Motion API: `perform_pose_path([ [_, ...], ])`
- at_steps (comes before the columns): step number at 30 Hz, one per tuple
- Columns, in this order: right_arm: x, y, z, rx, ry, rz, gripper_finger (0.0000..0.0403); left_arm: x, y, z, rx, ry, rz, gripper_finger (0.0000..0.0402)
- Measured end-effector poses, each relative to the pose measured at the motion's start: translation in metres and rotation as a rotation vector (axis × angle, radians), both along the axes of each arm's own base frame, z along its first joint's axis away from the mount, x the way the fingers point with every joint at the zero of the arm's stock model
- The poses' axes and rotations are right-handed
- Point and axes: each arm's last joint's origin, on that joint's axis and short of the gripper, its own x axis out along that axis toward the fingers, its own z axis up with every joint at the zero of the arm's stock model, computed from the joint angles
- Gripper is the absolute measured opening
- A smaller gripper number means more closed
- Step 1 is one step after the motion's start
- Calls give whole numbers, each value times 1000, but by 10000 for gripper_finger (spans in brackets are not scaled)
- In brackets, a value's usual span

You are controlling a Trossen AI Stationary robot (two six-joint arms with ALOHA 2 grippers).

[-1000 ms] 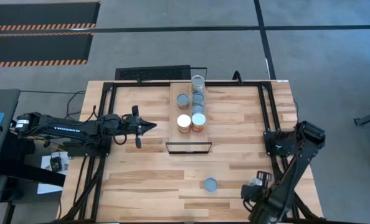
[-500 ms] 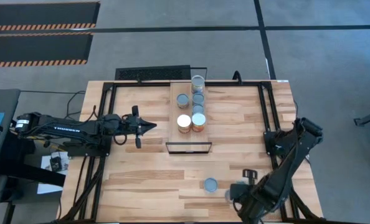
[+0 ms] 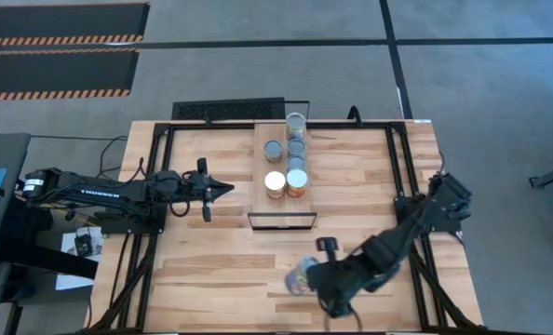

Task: Pick and place cans onto a shelf
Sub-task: Put the peaches can on the shelf and align it with other peach cans

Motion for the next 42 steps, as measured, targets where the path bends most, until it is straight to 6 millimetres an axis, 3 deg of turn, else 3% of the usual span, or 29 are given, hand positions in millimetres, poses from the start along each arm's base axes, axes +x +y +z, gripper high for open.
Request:
perform_pose_path([
  [10, 79, -15, -21, -180, -18, 178, 4, 0, 0, -1, 0, 14, 0, 2],
  [18, 127, -28, -66, -308, 35, 293, 4, 0, 0, -1, 0, 17, 0, 2],
  [25, 142, -32, -89, -374, 61, 324, 4, 0, 0, -2, -3, 26, 0, 2],
  [42, 149, -47, -93, -366, 71, 317, 7, -1, 0, -4, -21, 41, 2, 2],
])
